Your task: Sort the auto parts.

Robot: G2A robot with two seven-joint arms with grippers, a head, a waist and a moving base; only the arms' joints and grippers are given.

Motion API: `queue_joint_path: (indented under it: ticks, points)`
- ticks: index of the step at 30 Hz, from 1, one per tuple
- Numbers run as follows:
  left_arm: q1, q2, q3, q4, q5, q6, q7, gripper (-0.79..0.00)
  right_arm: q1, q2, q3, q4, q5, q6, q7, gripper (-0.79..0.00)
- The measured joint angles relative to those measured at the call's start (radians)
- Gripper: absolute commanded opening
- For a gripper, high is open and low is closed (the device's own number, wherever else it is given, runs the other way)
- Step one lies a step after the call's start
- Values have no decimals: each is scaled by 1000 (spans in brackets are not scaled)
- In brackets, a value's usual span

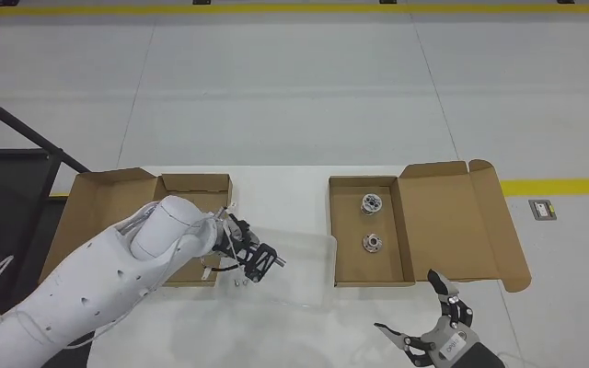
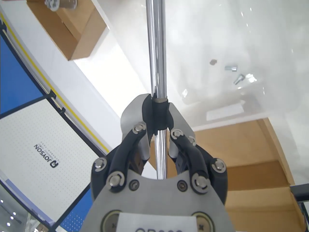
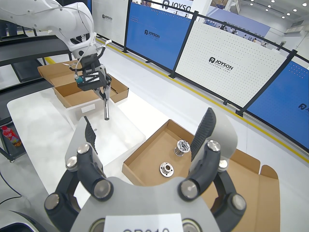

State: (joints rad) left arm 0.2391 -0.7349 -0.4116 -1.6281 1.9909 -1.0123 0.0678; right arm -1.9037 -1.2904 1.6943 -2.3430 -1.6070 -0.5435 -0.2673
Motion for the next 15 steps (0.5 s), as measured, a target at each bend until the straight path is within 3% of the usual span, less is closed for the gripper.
queue_joint_path:
  ticks: [6, 15]
  points:
    - [58, 133, -52, -41, 78, 0, 54, -785, 0, 0, 0, 0, 0, 0, 0, 0]
    - [61, 139, -54, -43, 79, 0, 58, -785, 0, 0, 0, 0, 0, 0, 0, 0]
